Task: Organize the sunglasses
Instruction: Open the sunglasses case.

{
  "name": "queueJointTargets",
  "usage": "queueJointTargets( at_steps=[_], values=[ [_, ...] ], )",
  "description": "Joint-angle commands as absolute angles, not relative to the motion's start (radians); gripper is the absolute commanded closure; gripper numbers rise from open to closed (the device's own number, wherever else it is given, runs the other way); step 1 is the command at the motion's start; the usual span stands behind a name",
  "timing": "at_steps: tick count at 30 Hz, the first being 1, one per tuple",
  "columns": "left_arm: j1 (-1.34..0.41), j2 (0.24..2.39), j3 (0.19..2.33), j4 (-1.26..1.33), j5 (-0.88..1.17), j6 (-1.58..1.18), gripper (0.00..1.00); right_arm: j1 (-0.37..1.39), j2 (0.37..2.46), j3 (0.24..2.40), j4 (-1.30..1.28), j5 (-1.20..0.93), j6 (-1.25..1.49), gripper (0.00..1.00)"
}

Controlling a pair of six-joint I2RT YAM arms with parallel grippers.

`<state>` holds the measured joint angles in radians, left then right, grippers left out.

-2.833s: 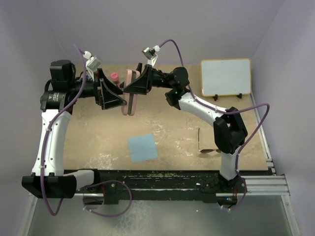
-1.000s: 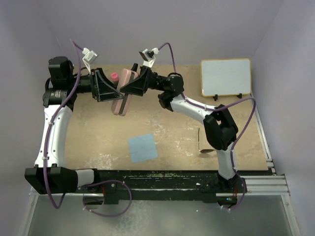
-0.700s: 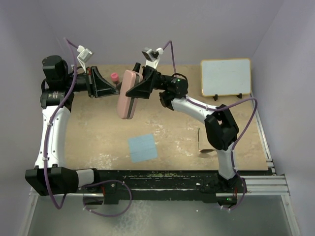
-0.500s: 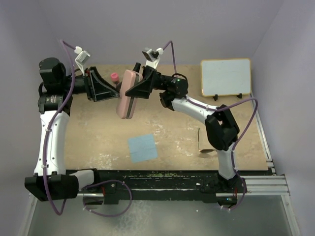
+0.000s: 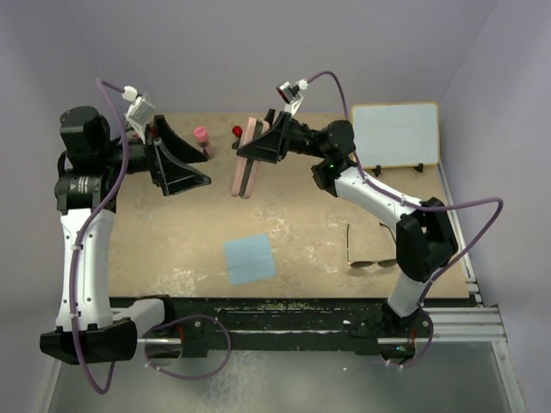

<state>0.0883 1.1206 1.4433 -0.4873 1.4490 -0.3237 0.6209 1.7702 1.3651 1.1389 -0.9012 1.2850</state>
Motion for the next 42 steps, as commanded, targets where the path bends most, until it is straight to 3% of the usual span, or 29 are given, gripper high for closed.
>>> queueJointTargets(
  at_steps=[1,19,42],
  values=[
    [0.053,1.161,1.547,-0.827,1.264,-0.002,0.02,0.63,1.709,1.462,1.017,-0.843,1.199,1.0],
    [0.034,1.186,1.477,-0.669,1.315,-0.193,0.02,0.691,1.866,1.628,0.991,-0.819,1.245,1.0],
    [0.021,1.22,1.46,-0.721,1.215,-0.124,0.02,0.753,1.949,1.741,1.06,-0.825,1.319,1.0]
  ],
)
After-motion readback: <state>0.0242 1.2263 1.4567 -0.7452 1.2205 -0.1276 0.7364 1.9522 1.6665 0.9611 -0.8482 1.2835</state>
